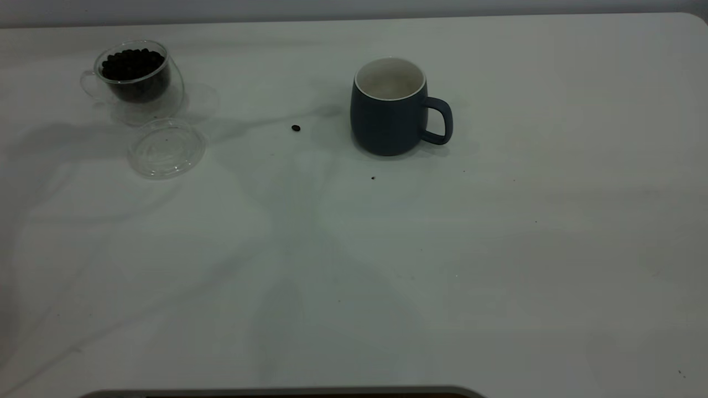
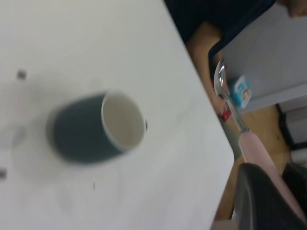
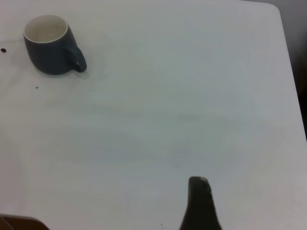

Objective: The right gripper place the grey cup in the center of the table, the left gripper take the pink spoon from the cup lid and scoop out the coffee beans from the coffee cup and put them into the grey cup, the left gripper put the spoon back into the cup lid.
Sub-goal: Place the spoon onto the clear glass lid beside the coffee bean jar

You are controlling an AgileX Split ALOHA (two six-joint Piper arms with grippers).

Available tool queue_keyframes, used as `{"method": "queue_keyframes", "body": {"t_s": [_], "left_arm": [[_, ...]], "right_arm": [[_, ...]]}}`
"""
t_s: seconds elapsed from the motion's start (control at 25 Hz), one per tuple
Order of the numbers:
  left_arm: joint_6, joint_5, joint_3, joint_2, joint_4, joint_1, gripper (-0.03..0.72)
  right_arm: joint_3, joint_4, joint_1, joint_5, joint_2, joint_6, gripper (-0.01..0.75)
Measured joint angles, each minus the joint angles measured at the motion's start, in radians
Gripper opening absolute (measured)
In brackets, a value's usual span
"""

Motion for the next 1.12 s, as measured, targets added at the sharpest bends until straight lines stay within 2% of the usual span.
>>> {"method": "queue_keyframes", "body": {"t_s": [0.16,0.32,0.52,0.68,0.84,1.12], "left_arm": [[0.006,0.000,0.159,-0.088,0.020,0.067,0.134],[0.036,0.000,0.292,-0.140,0.022,0.186,0.134],[0.016,-0.004,0.395,-0.144,0.106,0.349,0.134],[0.006,-0.005,0.418,-0.144,0.162,0.450,0.134],[-0.054,-0.005,0.420,-0.119,0.234,0.508,0.134],[-0.011,-0.008,0.420,0.028,0.206,0.516,0.134]], "right_arm": [[0.000,0.000,0.000,0.000,0.000,0.000,0.590],[0.000,0.000,0.000,0.000,0.000,0.000,0.590],[0.000,0.000,0.000,0.000,0.000,0.000,0.590],[0.000,0.000,0.000,0.000,0.000,0.000,0.590],[0.000,0.000,0.000,0.000,0.000,0.000,0.590],[0.000,0.000,0.000,0.000,0.000,0.000,0.590]]}}
